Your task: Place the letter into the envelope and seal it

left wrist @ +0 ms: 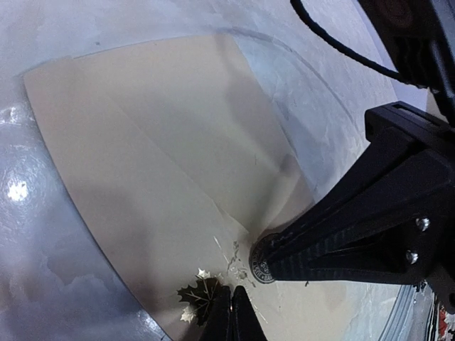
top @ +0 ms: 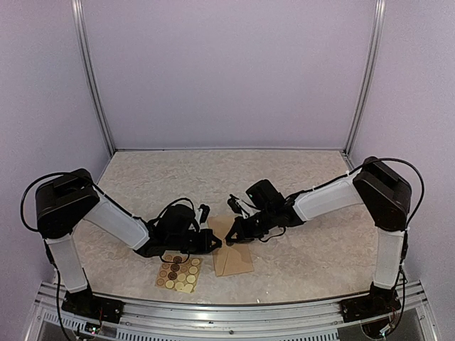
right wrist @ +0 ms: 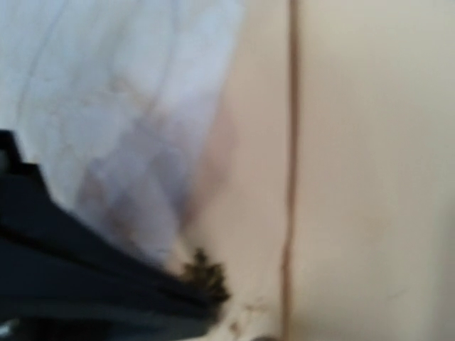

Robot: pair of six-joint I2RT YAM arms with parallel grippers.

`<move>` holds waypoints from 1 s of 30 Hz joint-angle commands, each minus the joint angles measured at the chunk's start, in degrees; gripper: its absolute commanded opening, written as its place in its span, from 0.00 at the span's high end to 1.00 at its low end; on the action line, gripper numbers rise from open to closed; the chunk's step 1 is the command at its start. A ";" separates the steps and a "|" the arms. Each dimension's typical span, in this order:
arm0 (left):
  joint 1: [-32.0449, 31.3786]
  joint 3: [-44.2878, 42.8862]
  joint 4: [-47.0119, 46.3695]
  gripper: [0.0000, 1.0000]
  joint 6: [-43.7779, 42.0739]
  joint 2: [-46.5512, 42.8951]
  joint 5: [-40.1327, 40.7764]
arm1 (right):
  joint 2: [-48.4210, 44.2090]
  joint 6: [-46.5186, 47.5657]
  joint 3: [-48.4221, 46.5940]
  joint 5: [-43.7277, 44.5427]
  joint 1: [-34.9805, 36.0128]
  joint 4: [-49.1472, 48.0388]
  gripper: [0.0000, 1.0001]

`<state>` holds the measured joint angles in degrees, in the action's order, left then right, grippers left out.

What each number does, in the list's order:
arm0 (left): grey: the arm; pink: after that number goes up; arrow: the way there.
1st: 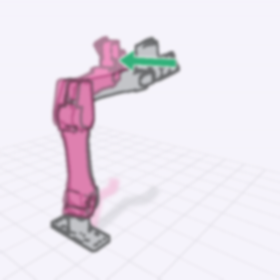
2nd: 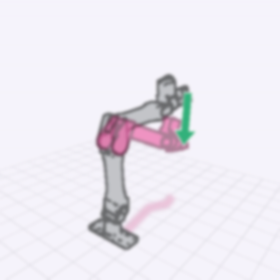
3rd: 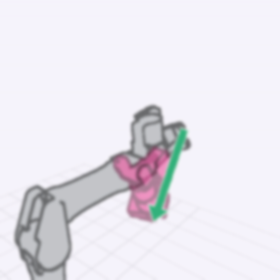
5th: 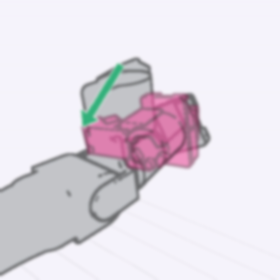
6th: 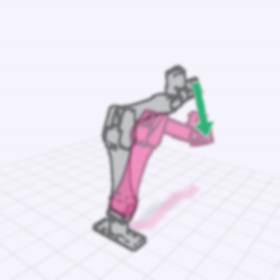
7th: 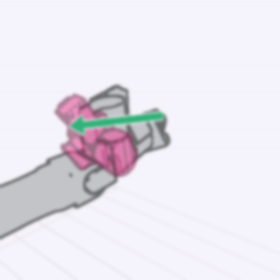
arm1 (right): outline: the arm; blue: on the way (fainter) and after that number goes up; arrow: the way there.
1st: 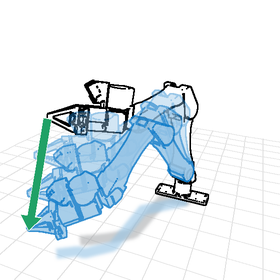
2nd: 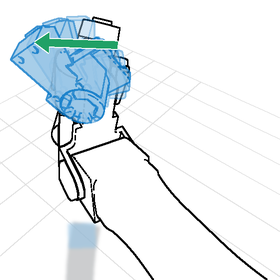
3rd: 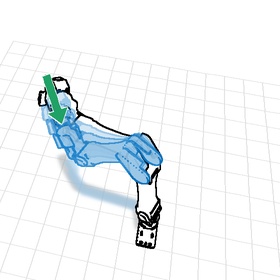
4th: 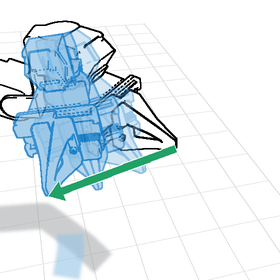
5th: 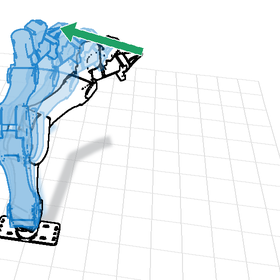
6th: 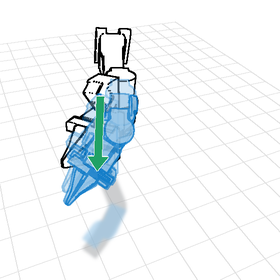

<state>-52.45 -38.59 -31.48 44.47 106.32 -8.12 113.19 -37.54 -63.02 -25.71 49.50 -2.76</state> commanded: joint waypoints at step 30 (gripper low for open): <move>-0.55 1.15 5.47 1.00 -0.71 -0.68 1.46 | 1.43 -2.68 3.29 7.08 -2.34 3.64 1.00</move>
<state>-52.62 -38.59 -31.03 44.47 106.13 -7.49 115.13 -39.97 -62.67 -23.11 48.45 -4.47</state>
